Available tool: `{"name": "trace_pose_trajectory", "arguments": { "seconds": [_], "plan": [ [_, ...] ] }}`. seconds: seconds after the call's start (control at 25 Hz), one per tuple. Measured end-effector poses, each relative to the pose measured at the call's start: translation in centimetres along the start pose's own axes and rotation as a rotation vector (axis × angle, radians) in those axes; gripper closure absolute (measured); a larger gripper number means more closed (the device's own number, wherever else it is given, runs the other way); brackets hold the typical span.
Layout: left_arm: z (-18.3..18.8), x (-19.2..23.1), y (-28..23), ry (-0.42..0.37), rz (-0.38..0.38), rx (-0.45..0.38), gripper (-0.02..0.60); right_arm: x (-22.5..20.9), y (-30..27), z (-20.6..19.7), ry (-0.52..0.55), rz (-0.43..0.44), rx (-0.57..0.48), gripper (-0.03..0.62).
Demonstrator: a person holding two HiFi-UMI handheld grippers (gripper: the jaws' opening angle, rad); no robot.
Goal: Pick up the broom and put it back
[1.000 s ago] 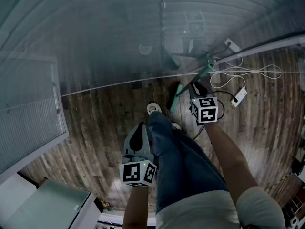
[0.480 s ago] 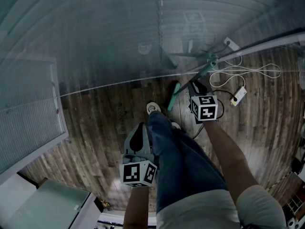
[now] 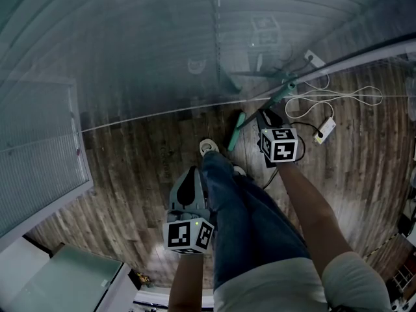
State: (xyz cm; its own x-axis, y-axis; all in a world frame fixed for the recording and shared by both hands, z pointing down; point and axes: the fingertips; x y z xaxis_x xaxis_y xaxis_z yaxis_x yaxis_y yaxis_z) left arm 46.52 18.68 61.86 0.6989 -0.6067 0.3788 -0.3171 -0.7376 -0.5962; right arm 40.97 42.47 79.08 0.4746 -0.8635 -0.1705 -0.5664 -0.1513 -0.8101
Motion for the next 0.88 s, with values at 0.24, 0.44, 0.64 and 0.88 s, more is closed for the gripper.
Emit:
{"name": "trace_pose_trajectory", "arguments": {
  "seconds": [0.24,0.44,0.64,0.88],
  "plan": [
    [-0.2,0.0,-0.2,0.007,0.005,-0.002,0.574,-0.3,0.0,0.4,-0.005,0.005,-0.014,0.481],
    [-0.3,0.2,0.1,0.014,0.009,-0.006,0.574,0.0,0.3,0.6,-0.003,0.002,-0.02,0.46],
    [-0.8,0.1,0.2,0.019,0.007,-0.003,0.575,0.0,0.7,0.3,-0.01,-0.009,-0.023,0.44],
    [-1.2,-0.1,0.6,0.038,0.007,0.002,0.574,0.3,2.4,-0.3,-0.016,-0.007,-0.029,0.434]
  ]
}}
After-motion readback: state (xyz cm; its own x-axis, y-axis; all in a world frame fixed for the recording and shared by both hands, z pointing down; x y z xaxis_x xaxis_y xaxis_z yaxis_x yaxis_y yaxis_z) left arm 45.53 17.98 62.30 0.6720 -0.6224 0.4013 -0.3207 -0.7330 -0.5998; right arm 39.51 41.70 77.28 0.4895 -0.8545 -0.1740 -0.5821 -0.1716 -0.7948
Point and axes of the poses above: the fingertips, and each gripper's own axes: y backward along the fingers, x to its left, z out of its top, and after that the axes turned 8 degrees about x, right-handed
